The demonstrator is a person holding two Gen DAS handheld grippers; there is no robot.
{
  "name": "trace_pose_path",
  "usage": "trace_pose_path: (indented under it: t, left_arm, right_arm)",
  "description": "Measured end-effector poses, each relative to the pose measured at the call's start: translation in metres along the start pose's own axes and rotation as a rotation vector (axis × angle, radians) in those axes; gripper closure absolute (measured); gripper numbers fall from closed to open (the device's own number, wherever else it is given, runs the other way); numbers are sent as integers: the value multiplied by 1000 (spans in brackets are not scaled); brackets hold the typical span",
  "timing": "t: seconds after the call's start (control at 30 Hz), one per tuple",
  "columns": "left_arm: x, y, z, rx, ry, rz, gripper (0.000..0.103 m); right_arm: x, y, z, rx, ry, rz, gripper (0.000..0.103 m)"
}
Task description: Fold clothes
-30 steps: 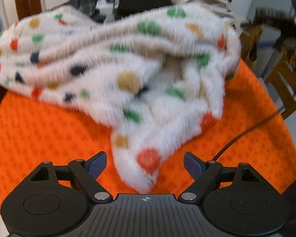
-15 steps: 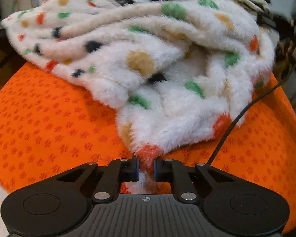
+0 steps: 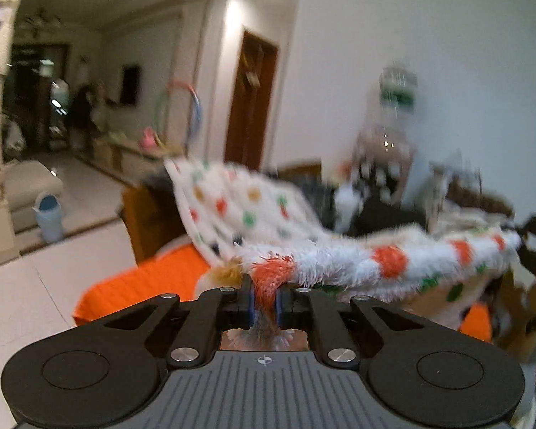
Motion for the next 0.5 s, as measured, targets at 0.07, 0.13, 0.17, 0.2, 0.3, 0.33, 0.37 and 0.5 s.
trace_pose_path:
  t: [0.07,0.13,0.17,0.2,0.3,0.33,0.37,0.5]
  left_arm:
    - [39,10,-6,38,27,-66,91]
    - [71,17,-15,63,49,-121,91]
    - [90,21,-21,70,56,-154,91]
    - [107,24,-26,71,61,-181,91]
    - [147,37,-39,42,72,-244,91]
    - [152,41,-41,32,75,-249,91]
    - [156,45,-43,23,79,-251,91]
    - [149,55,-38,16,95,-234,91]
  right_arm:
    - [28,-2,24,68,9,-2,91]
    - [57,-5,47,144,15,-2,91]
    - [71,-6,55,178,11,-3,92]
    - [84,-7,61,198,16,-9,92]
    - [128,-5,74,223,43,-48,92]
    - [139,-6,80,234,53,-63,92]
    - [148,-8,84,256,50,-75,92]
    - [148,-19,103,366,-6,-87,91]
Point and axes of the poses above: each gripper's, at about its wrist camera, not at the fingertips, and x roughly against the way its jaws point, z to its left, y to its top, the point moved 3 cm from there along -x, roughly the way its jaws point, and after that the axes turned 11 degrees about -x, right-handed, at the moved point
